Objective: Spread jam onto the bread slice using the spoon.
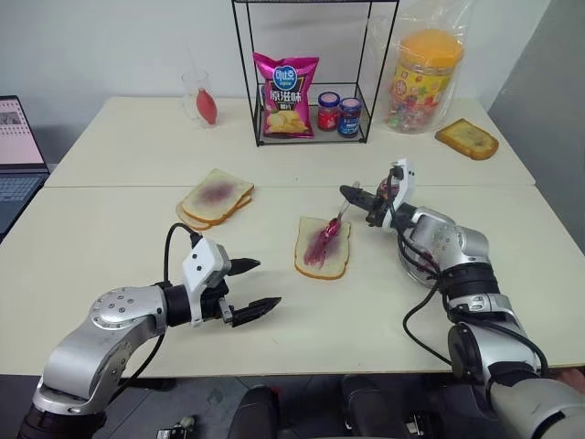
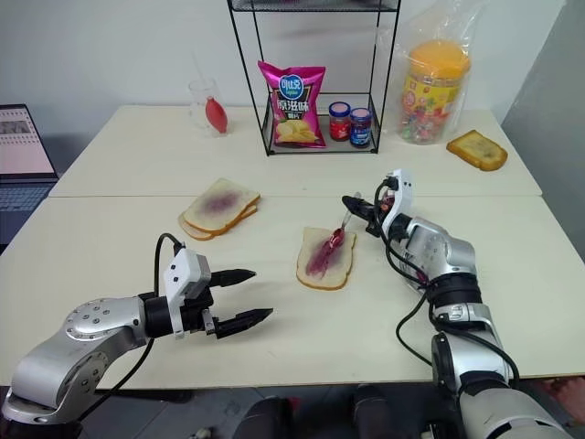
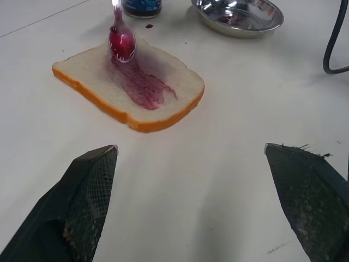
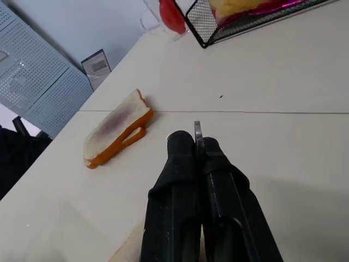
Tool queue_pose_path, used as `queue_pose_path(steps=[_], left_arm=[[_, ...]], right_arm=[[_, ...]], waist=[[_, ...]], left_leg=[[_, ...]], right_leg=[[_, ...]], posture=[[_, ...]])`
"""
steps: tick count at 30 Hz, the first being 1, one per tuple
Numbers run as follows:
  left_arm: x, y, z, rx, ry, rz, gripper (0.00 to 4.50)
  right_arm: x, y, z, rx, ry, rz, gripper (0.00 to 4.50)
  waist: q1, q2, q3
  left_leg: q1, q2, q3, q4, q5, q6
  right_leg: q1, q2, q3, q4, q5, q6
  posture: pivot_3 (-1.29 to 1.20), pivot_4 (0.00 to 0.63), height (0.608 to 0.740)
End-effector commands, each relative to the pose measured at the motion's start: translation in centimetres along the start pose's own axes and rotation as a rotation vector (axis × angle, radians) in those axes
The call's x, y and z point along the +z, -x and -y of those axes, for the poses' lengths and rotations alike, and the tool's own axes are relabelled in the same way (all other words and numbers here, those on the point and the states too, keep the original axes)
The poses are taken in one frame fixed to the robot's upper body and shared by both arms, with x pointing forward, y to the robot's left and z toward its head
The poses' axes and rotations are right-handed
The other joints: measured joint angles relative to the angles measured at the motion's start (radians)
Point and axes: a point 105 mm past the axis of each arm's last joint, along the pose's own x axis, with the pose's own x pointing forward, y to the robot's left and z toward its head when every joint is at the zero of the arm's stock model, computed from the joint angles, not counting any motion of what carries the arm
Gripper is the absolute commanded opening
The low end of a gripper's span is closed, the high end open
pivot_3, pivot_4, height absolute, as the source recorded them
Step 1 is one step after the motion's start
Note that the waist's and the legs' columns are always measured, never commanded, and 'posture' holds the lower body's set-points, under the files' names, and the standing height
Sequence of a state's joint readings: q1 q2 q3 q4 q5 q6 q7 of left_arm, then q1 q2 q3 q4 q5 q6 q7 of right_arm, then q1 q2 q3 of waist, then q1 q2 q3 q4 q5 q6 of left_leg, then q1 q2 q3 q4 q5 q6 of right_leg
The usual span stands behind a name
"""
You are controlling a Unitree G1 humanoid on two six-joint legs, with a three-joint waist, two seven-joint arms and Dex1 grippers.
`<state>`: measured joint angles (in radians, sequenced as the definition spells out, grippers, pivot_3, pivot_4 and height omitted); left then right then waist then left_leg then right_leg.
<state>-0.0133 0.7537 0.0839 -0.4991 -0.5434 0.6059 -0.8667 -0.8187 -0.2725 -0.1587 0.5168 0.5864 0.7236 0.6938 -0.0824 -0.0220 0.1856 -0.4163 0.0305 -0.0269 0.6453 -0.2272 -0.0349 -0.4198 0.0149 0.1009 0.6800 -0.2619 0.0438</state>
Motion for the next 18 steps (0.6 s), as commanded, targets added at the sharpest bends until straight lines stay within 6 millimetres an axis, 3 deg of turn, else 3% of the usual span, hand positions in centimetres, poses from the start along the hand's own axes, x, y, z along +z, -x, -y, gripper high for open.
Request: queue_pose_path(steps=[1, 11, 16, 18], left_arm=[[0.8, 0.2, 0.0, -0.004, -0.041, 0.014, 4.50], [0.9, 0.1, 0.0, -0.010, -0.043, 0.013, 4.50], [0.9, 0.1, 0.0, -0.011, -0.044, 0.012, 4.50], [0.9, 0.1, 0.0, -0.012, -0.044, 0.012, 4.50]], right_arm=[[1.5, 1.1, -4.3, 0.222, -0.053, 0.001, 0.01], [-3.3, 0.5, -3.6, 0.151, -0.054, -0.084, 0.01], [-4.2, 0.3, -2.2, 0.084, 0.019, -0.117, 0.01], [-3.8, 0.5, -1.4, 0.052, 0.048, -0.111, 0.01]], waist=[[-0.001, 0.000, 0.000], [-0.003, 0.000, 0.000], [-0.003, 0.000, 0.000], [-0.003, 0.000, 0.000]], left_leg=[[0.000, 0.000, 0.000, 0.000, 0.000, 0.000], [0.000, 0.001, 0.000, -0.001, 0.000, 0.000], [0.000, 0.000, 0.000, 0.000, 0.000, 0.000], [0.000, 0.000, 0.000, 0.000, 0.000, 0.000]], right_leg=[[0.000, 0.000, 0.000, 0.000, 0.000, -0.001], [0.000, 0.000, 0.000, 0.000, -0.001, 0.000], [0.000, 0.000, 0.000, 0.000, -0.001, 0.000], [0.000, 0.000, 0.000, 0.000, -0.001, 0.000]], posture=[[0.00, 0.150, 0.740], [0.00, 0.150, 0.740], [0.00, 0.150, 0.740], [0.00, 0.150, 0.740]])
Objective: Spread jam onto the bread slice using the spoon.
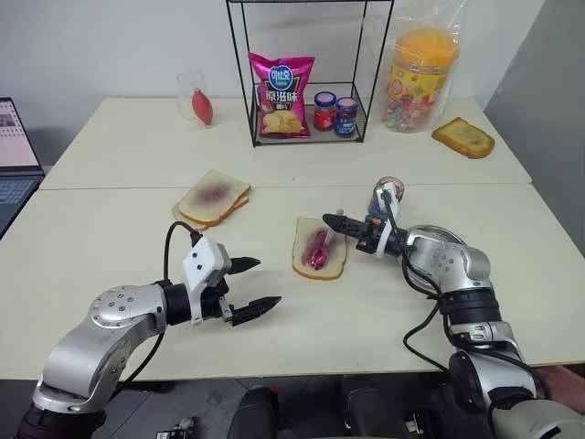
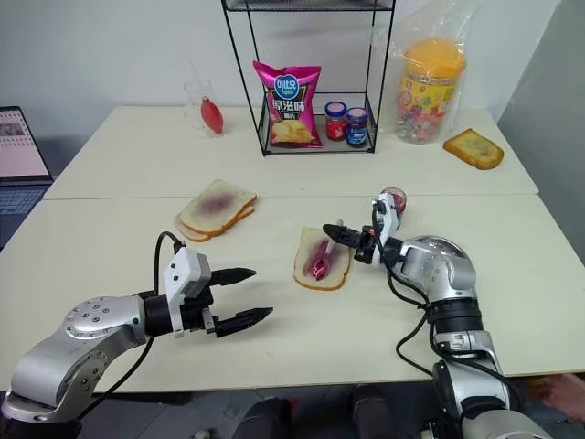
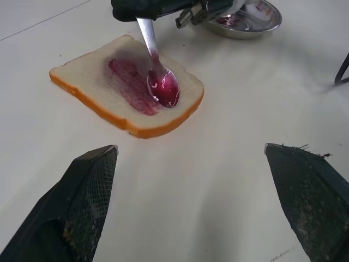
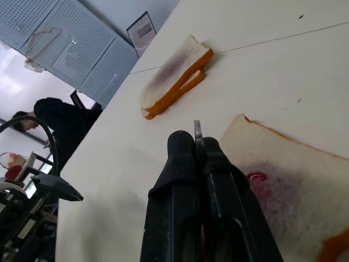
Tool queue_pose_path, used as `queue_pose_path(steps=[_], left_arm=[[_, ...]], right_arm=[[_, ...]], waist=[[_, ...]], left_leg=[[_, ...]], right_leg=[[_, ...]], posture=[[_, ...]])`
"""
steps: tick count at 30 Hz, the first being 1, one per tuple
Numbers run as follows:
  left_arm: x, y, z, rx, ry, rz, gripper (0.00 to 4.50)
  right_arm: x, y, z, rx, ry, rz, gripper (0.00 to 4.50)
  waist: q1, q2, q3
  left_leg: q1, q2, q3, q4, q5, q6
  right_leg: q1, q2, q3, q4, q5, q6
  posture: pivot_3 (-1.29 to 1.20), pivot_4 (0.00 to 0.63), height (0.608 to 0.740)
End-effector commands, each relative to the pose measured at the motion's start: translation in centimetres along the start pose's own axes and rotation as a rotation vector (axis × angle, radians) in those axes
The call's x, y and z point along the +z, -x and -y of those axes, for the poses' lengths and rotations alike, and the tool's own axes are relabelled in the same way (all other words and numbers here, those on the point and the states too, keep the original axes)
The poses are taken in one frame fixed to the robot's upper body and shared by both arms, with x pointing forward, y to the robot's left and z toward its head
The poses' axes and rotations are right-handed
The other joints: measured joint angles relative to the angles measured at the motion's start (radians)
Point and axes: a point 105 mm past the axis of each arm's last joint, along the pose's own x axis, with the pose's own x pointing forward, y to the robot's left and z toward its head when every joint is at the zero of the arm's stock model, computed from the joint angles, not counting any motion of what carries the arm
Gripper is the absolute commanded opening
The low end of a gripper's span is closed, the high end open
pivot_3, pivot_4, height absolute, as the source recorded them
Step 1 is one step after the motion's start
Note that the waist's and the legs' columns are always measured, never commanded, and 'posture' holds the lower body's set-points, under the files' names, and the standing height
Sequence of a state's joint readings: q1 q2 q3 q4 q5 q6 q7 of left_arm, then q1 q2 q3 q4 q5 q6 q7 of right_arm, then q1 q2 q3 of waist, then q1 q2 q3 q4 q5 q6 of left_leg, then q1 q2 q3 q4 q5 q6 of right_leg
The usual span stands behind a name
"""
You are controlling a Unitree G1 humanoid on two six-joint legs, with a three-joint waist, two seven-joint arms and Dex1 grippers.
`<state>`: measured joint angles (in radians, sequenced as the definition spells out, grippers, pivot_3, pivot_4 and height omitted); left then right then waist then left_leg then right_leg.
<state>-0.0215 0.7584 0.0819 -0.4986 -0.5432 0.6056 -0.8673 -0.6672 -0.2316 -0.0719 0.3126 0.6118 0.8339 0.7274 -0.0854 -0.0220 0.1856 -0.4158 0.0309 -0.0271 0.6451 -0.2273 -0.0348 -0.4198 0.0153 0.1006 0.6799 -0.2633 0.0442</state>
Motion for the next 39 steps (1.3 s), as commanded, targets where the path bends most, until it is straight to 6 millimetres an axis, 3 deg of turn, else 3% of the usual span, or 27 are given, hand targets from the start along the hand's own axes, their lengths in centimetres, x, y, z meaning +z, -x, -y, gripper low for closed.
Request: queue_pose_path(steps=[1, 10, 17, 22, 26, 31, 35, 39], left_arm=[[0.7, 0.1, 0.1, -0.011, -0.035, 0.012, 4.50], [0.7, 0.0, 0.0, -0.021, -0.033, 0.010, 4.50], [1.0, -0.5, -0.3, -0.050, -0.053, 0.013, 4.50], [3.8, -1.6, -1.0, -0.110, -0.145, 0.055, 4.50], [7.8, -3.9, -1.3, -0.230, -0.274, 0.114, 4.50], [9.2, -6.8, -0.4, -0.372, -0.363, 0.109, 4.50], [9.6, -9.9, 0.9, -0.474, -0.384, 0.114, 4.50], [8.9, -12.0, 1.1, -0.496, -0.362, 0.109, 4.50]], right_arm=[[1.6, 0.9, 1.6, -0.081, 0.095, 0.021, 0.01], [4.5, 3.4, 3.1, -0.134, 0.195, 0.027, 0.01], [7.0, 3.7, -0.1, -0.030, 0.134, 0.110, 0.01], [10.2, 5.8, -3.6, 0.036, 0.030, 0.248, 0.01], [11.6, 10.9, -4.5, -0.109, 0.107, 0.364, 0.01], [10.5, 15.6, -2.6, -0.397, 0.120, 0.444, 0.01], [8.4, 20.5, 0.7, -0.649, 0.051, 0.527, 0.01], [6.3, 22.0, 2.8, -0.715, -0.040, 0.569, 0.01]], waist=[[0.000, 0.000, 0.000], [0.009, 0.000, 0.000], [0.009, 0.000, 0.000], [0.010, 0.000, 0.000], [0.031, 0.000, 0.000], [0.030, 0.000, 0.000], [0.030, 0.000, 0.000], [0.017, 0.001, 0.000]], left_leg=[[0.000, 0.000, 0.000, 0.000, 0.000, 0.000], [0.000, -0.001, 0.000, 0.001, 0.000, 0.000], [0.000, -0.001, 0.000, 0.001, 0.000, 0.000], [-0.002, -0.001, -0.001, 0.000, 0.000, 0.000], [-0.003, -0.001, -0.002, 0.001, 0.000, 0.000], [-0.003, -0.002, 0.001, -0.001, 0.000, 0.000], [-0.003, -0.001, 0.000, -0.001, 0.000, 0.000], [-0.002, -0.002, 0.003, -0.001, 0.000, 0.000]], right_leg=[[0.000, 0.000, 0.000, 0.000, 0.000, 0.000], [0.001, -0.001, 0.000, -0.001, 0.001, 0.001], [0.001, -0.001, 0.000, -0.001, 0.001, 0.001], [0.000, 0.000, -0.001, 0.000, 0.001, 0.000], [0.000, 0.000, -0.002, -0.001, 0.001, 0.001], [0.000, -0.001, 0.000, -0.003, 0.000, 0.002], [-0.001, 0.000, 0.000, -0.001, 0.001, 0.000], [-0.001, 0.000, 0.003, -0.001, -0.001, 0.003]], posture=[[0.00, 0.150, 0.740], [0.00, 0.150, 0.740], [0.00, 0.150, 0.740], [0.00, 0.150, 0.740], [0.00, 0.150, 0.740], [0.00, 0.150, 0.740], [0.00, 0.150, 0.740], [0.00, 0.150, 0.740]])
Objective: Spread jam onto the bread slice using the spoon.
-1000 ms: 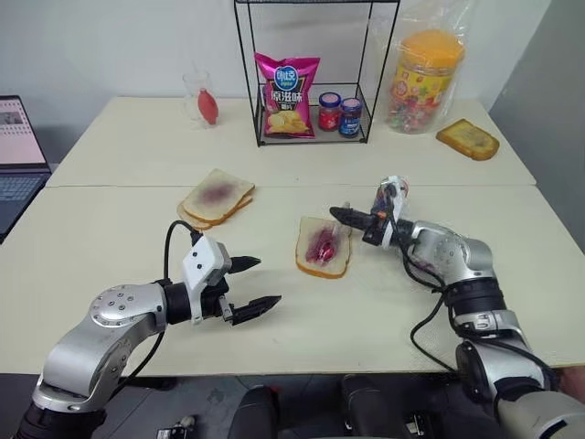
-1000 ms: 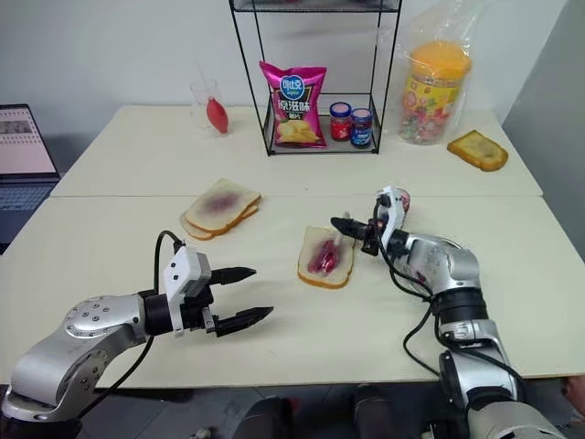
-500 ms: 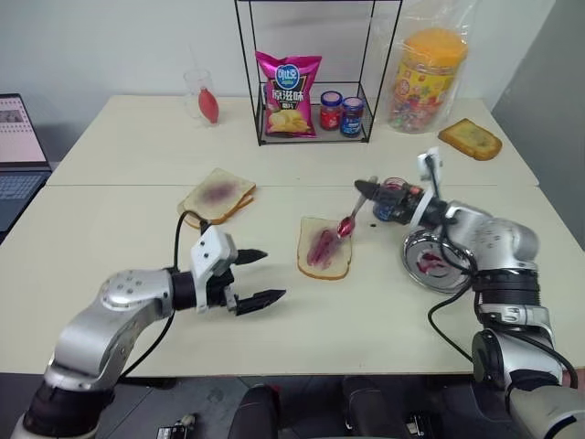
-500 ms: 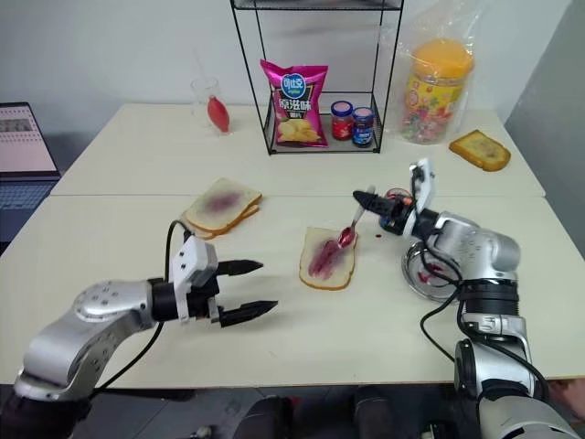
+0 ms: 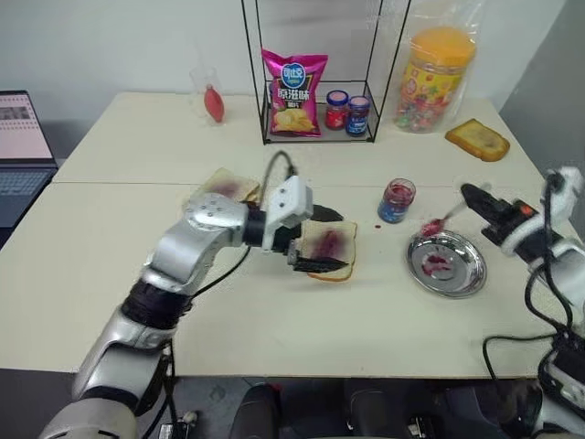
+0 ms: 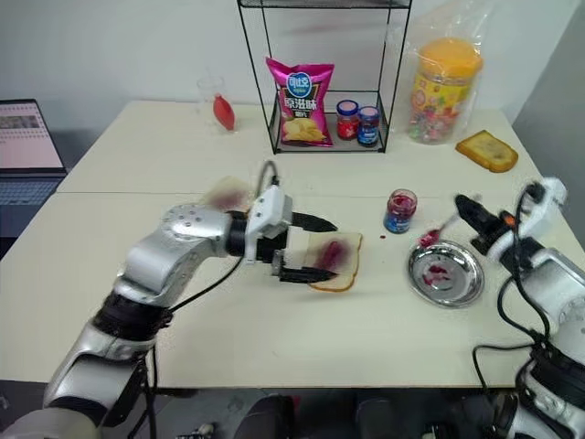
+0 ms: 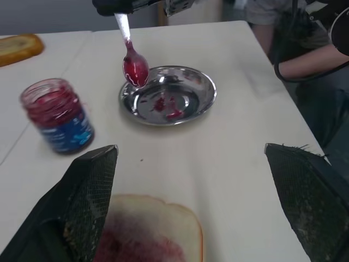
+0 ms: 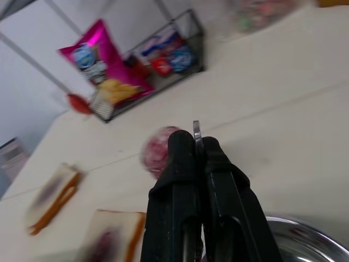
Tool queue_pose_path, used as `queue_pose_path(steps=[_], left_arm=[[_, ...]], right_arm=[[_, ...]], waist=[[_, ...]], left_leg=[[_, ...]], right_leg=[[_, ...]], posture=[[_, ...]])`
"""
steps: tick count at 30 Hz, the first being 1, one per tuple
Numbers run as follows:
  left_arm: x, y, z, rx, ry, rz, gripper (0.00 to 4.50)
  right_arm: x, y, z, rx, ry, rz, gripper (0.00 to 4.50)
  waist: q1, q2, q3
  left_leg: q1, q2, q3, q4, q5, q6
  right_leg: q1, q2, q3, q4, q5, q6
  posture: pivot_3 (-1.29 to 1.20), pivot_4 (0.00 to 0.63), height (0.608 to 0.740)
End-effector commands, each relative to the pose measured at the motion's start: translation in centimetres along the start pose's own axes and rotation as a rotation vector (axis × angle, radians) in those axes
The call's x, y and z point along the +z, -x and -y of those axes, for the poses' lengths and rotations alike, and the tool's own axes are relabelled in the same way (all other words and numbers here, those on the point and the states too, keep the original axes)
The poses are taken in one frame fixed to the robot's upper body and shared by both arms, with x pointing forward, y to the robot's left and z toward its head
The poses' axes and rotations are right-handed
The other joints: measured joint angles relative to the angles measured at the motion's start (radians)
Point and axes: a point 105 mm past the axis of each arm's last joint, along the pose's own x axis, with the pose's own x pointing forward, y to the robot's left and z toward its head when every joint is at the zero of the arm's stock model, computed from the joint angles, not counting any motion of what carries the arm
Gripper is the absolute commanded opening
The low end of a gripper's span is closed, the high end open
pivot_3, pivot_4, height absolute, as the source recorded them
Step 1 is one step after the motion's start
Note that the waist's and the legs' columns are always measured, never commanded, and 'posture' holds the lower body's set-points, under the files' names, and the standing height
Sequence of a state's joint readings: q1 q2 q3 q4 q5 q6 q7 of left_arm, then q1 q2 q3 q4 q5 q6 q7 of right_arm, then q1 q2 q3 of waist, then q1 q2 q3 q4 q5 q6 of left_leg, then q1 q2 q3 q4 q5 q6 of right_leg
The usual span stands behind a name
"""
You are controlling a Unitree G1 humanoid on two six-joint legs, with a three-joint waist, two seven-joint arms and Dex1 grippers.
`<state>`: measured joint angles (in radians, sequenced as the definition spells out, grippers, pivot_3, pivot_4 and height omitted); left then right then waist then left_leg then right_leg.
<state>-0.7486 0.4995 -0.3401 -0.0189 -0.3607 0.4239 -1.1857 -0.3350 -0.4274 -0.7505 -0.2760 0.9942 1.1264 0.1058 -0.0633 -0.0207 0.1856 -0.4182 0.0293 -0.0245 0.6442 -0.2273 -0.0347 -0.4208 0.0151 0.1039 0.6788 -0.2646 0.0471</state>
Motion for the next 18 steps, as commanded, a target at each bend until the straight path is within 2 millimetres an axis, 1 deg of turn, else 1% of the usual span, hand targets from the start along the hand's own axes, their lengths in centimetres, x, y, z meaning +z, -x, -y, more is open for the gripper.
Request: queue_pose_path(steps=[1, 3, 6, 9, 11, 12, 18], left_arm=[[-0.6, -2.0, -0.8, -0.005, 0.003, 0.012, 4.50], [-1.2, -2.7, -0.8, -0.013, 0.017, 0.012, 4.50], [-1.5, -3.3, -0.7, -0.020, 0.005, 0.006, 4.50], [-1.4, -3.6, -0.9, -0.008, 0.001, 0.015, 4.50], [-1.4, -3.6, -0.9, -0.007, 0.001, 0.017, 4.50], [-1.4, -3.6, -0.9, -0.006, 0.000, 0.017, 4.50], [-1.6, -3.0, -1.0, 0.022, 0.007, 0.014, 4.50]], right_arm=[[-0.2, 0.8, 2.5, -0.068, -0.073, 0.090, 0.01], [-1.3, 0.9, 3.6, -0.093, -0.112, 0.090, 0.01], [-2.6, 0.8, 4.4, -0.099, -0.170, 0.088, 0.01], [-3.6, 0.0, 4.5, -0.083, -0.191, 0.074, 0.01], [-4.1, -0.2, 5.1, -0.096, -0.170, 0.060, 0.47], [-4.2, -0.3, 5.2, -0.099, -0.163, 0.058, 0.61], [-4.2, -0.7, 5.4, -0.081, -0.195, 0.078, 2.10]], waist=[[-0.005, 0.000, 0.000], [-0.006, 0.000, 0.000], [-0.011, 0.000, 0.000], [-0.015, 0.001, -0.001], [-0.016, 0.001, -0.001], [-0.017, 0.001, -0.001], [-0.017, 0.001, -0.001]], left_leg=[[0.001, 0.000, 0.000, 0.000, 0.000, 0.000], [0.002, 0.000, -0.001, 0.001, 0.000, 0.000], [0.002, 0.000, -0.001, 0.001, 0.001, 0.001], [0.002, 0.000, -0.001, 0.001, 0.001, 0.001], [0.002, 0.000, -0.001, 0.001, 0.001, 0.001], [0.002, 0.000, -0.001, 0.001, 0.001, 0.001], [0.002, 0.000, -0.001, 0.001, 0.001, 0.001]], right_leg=[[0.001, 0.000, 0.000, 0.001, 0.000, 0.000], [0.002, 0.001, -0.001, 0.001, 0.000, 0.000], [0.002, 0.001, 0.000, 0.002, 0.001, 0.000], [0.002, 0.001, 0.000, 0.002, 0.001, 0.001], [0.002, 0.001, 0.000, 0.001, 0.001, 0.001], [0.002, 0.001, 0.000, 0.001, 0.001, 0.001], [0.002, 0.001, 0.000, 0.001, 0.001, 0.001]], posture=[[0.00, 0.150, 0.740], [0.00, 0.150, 0.740], [0.00, 0.150, 0.740], [0.00, 0.150, 0.740], [0.00, 0.150, 0.740], [0.00, 0.150, 0.740], [0.00, 0.150, 0.740]])
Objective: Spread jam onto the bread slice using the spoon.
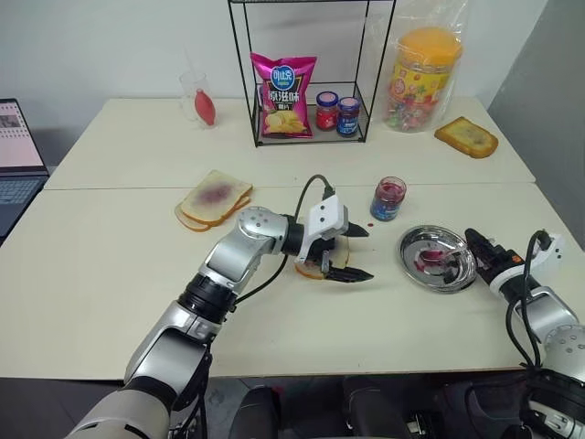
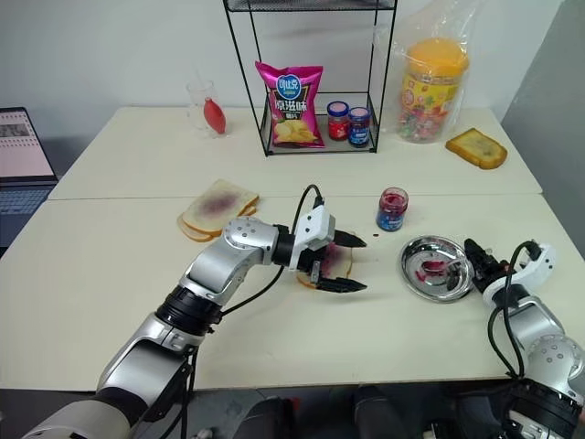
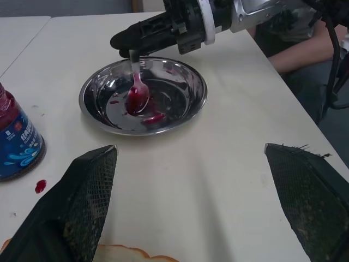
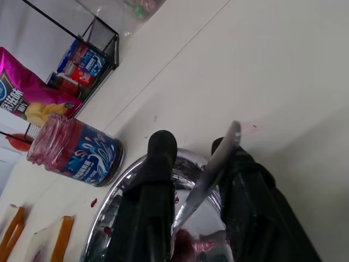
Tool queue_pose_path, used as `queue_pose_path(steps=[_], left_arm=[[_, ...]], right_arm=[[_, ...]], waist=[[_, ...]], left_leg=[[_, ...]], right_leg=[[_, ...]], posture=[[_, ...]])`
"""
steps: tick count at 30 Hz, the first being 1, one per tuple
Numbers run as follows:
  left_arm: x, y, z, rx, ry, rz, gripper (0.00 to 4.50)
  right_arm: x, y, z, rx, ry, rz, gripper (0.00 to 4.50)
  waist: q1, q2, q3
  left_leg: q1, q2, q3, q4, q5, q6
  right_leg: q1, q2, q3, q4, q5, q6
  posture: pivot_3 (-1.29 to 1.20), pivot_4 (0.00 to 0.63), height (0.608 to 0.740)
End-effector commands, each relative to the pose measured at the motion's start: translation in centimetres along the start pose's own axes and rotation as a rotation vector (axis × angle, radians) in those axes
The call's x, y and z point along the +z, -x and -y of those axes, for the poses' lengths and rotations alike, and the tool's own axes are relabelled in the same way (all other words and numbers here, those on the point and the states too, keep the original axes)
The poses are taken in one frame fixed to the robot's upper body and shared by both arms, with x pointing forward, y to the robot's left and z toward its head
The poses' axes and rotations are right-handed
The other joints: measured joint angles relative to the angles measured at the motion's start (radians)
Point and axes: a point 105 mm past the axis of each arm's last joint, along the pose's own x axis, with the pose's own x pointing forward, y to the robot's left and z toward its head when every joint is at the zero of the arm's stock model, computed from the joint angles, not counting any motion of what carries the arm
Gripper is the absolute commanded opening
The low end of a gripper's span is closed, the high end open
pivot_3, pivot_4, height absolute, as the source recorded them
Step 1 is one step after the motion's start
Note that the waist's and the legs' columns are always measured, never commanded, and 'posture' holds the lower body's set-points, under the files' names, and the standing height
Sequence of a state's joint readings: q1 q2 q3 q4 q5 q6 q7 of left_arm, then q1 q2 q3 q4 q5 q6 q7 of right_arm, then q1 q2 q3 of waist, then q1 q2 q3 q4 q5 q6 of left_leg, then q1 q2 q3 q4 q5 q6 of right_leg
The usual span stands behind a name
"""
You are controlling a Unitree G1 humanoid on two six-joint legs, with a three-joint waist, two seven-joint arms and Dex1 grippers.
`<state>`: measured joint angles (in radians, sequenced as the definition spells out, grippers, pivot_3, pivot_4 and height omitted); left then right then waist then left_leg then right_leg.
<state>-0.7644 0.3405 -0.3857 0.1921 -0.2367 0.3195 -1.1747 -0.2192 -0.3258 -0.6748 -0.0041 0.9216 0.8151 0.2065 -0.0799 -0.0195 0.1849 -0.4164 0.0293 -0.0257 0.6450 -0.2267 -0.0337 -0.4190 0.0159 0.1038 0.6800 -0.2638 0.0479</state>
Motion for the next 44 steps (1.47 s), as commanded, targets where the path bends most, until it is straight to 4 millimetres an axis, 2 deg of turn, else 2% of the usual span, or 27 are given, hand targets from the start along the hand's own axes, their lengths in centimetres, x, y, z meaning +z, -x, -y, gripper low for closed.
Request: queue_pose_path(steps=[1, 5, 10, 14, 18, 19, 22, 26, 29, 30, 32, 34, 37, 40, 44], left_arm=[[0.9, 0.6, -0.2, 0.030, -0.038, 0.023, 4.50], [1.1, 0.6, -0.3, 0.041, -0.039, 0.027, 4.50], [1.4, 0.7, -0.6, 0.051, -0.041, 0.033, 4.50], [1.4, 0.9, -1.0, 0.069, -0.044, 0.034, 4.50], [2.2, 2.4, -2.9, 0.180, -0.069, 0.065, 4.50], [2.3, 2.9, -3.3, 0.204, -0.077, 0.066, 4.50], [2.6, 6.5, -4.7, 0.307, -0.080, 0.057, 4.50], [1.5, 11.6, -5.2, 0.427, -0.074, -0.025, 4.50], [0.6, 15.9, -4.5, 0.512, -0.039, -0.097, 4.50], [0.5, 16.6, -4.2, 0.527, -0.036, -0.111, 4.50], [0.4, 17.8, -3.4, 0.543, 0.002, -0.119, 4.50], [0.1, 19.3, -2.3, 0.565, 0.054, -0.140, 4.50], [-0.3, 20.6, -1.0, 0.576, 0.101, -0.171, 4.50], [-1.2, 21.7, 0.5, 0.574, 0.154, -0.212, 4.50], [-1.7, 22.2, 1.6, 0.572, 0.179, -0.249, 4.50]], right_arm=[[1.4, -0.1, -0.6, 0.040, 0.013, 0.049, 2.30], [1.6, -0.2, -0.6, 0.044, 0.009, 0.058, 3.15], [1.8, -0.3, -0.8, 0.046, 0.042, 0.048, 4.43], [1.9, -0.4, -0.3, 0.030, 0.074, 0.035, 4.48], [3.1, 0.0, 1.8, -0.065, 0.148, 0.039, 4.48], [3.7, 0.2, 2.4, -0.092, 0.170, 0.048, 4.48], [6.9, 1.4, 3.9, -0.173, 0.267, 0.112, 4.48], [10.5, 2.2, 1.7, -0.093, 0.375, 0.160, 4.48], [10.8, 1.9, -3.1, 0.069, 0.570, 0.096, 4.48], [10.7, 1.8, -4.2, 0.114, 0.591, 0.080, 4.48], [9.4, 1.8, -6.3, 0.201, 0.720, 0.011, 4.48], [6.8, 1.9, -8.9, 0.344, 0.883, -0.117, 4.48], [4.2, 2.5, -11.4, 0.517, 0.962, -0.244, 4.48], [2.7, 2.8, -12.9, 0.623, 1.040, -0.307, 4.48], [1.8, 3.4, -13.4, 0.689, 1.018, -0.363, 4.48]], waist=[[0.000, 0.000, 0.000], [0.000, 0.000, 0.000], [0.000, 0.000, 0.000], [0.000, 0.000, 0.000], [0.002, 0.000, 0.000], [0.002, 0.000, 0.000], [0.001, 0.000, 0.000], [-0.007, 0.001, 0.000], [-0.009, 0.001, 0.000], [-0.011, 0.001, 0.000], [-0.009, 0.000, 0.001], [-0.004, 0.000, 0.001], [0.000, -0.001, 0.001], [0.006, -0.001, 0.001], [0.009, -0.002, 0.002]], left_leg=[[0.000, 0.000, 0.000, 0.000, 0.000, 0.000], [0.000, 0.000, 0.000, 0.000, 0.000, 0.000], [0.000, 0.000, 0.000, 0.000, 0.000, 0.000], [0.000, 0.000, 0.000, 0.000, 0.000, 0.000], [0.000, 0.000, 0.000, 0.000, 0.000, 0.000], [0.000, 0.000, 0.000, 0.000, 0.000, 0.000], [0.000, 0.000, 0.000, 0.000, 0.000, 0.000], [0.000, 0.000, 0.001, -0.001, 0.000, 0.000], [0.001, 0.000, 0.001, -0.001, 0.000, 0.000], [0.001, 0.000, 0.001, -0.001, 0.000, 0.000], [0.001, 0.001, 0.000, -0.001, 0.000, 0.000], [0.001, 0.001, -0.001, 0.000, 0.000, 0.000], [0.000, 0.001, -0.001, 0.000, 0.000, 0.000], [0.000, 0.001, -0.001, 0.000, 0.000, 0.000], [0.000, 0.001, -0.001, 0.000, 0.000, 0.000]], right_leg=[[0.000, 0.000, 0.000, 0.000, 0.000, 0.000], [0.000, 0.000, 0.000, 0.000, 0.000, 0.000], [0.000, 0.000, 0.000, 0.000, 0.000, 0.000], [0.000, 0.000, 0.000, 0.000, 0.000, 0.000], [0.000, 0.000, 0.000, 0.000, 0.000, 0.000], [0.000, 0.000, 0.000, 0.000, 0.000, 0.000], [0.000, 0.000, 0.000, 0.000, 0.000, 0.000], [-0.001, 0.000, 0.001, 0.000, 0.000, 0.000], [-0.001, 0.000, 0.001, 0.000, 0.000, 0.000], [-0.001, 0.000, 0.001, 0.000, 0.000, 0.000], [0.000, 0.000, 0.000, 0.000, 0.000, 0.000], [0.000, 0.000, -0.001, 0.000, 0.000, 0.000], [0.000, 0.000, -0.002, 0.000, 0.000, 0.000], [0.000, -0.001, -0.002, -0.001, 0.000, 0.000], [0.000, -0.002, -0.002, -0.001, -0.001, 0.000]], posture=[[0.00, 0.150, 0.740], [0.00, 0.150, 0.740], [0.00, 0.150, 0.740], [0.00, 0.150, 0.740], [0.00, 0.150, 0.740], [0.00, 0.150, 0.740], [0.00, 0.150, 0.740], [0.00, 0.150, 0.740], [0.00, 0.150, 0.740], [0.00, 0.150, 0.740], [0.00, 0.150, 0.740], [0.00, 0.150, 0.740], [0.00, 0.150, 0.740], [0.00, 0.150, 0.740], [0.00, 0.150, 0.740]])
